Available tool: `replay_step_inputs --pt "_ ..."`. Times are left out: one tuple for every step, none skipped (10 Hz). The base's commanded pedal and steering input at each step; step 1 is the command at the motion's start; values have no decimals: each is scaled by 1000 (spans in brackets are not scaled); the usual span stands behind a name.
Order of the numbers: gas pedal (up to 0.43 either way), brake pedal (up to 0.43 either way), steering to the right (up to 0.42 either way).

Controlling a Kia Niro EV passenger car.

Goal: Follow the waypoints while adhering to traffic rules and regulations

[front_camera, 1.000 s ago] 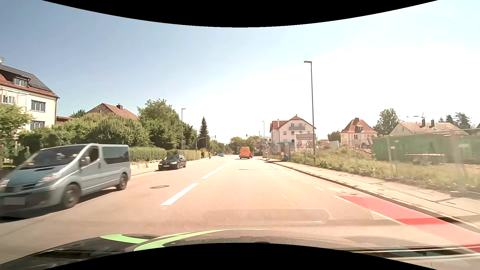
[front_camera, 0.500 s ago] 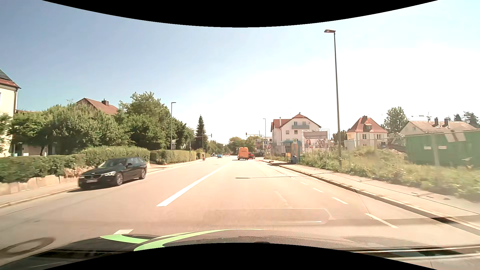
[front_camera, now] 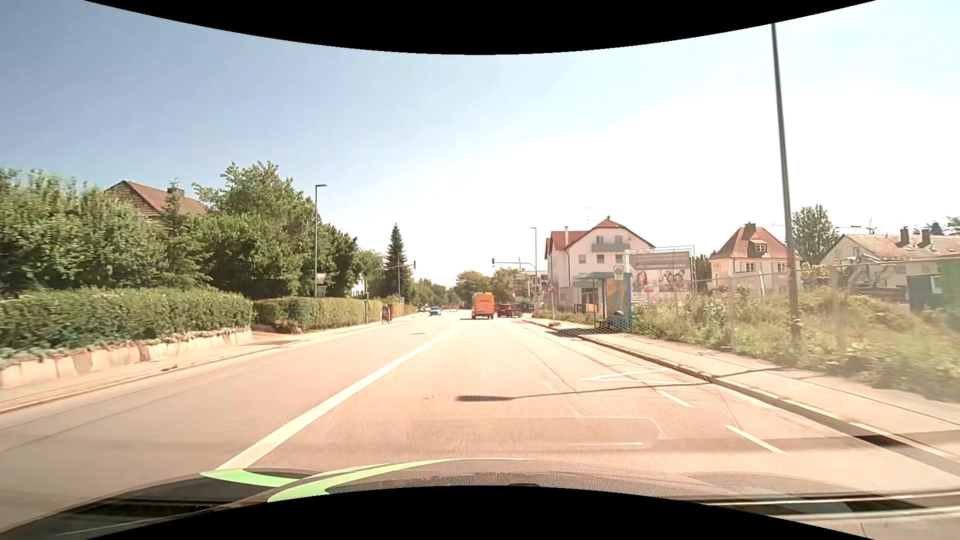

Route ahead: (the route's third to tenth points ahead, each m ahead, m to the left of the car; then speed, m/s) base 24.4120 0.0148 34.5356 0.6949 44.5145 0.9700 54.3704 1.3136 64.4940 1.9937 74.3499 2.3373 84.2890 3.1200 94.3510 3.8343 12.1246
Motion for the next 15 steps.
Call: replay_step_inputs --pt "20 0 -1" --pt "20 0 -1" --pt "20 0 -2" --pt "20 0 -1" --pt "20 0 -2" --pt "20 0 -2" --pt "8 0 -2" --pt "0 0 -3" --pt "0 0 -3" --pt "0 0 -3" --pt "0 0 -4" --pt "0 0 -5" --pt "0 0 -6" --pt "0 0 -7" --pt "0 0 -7"
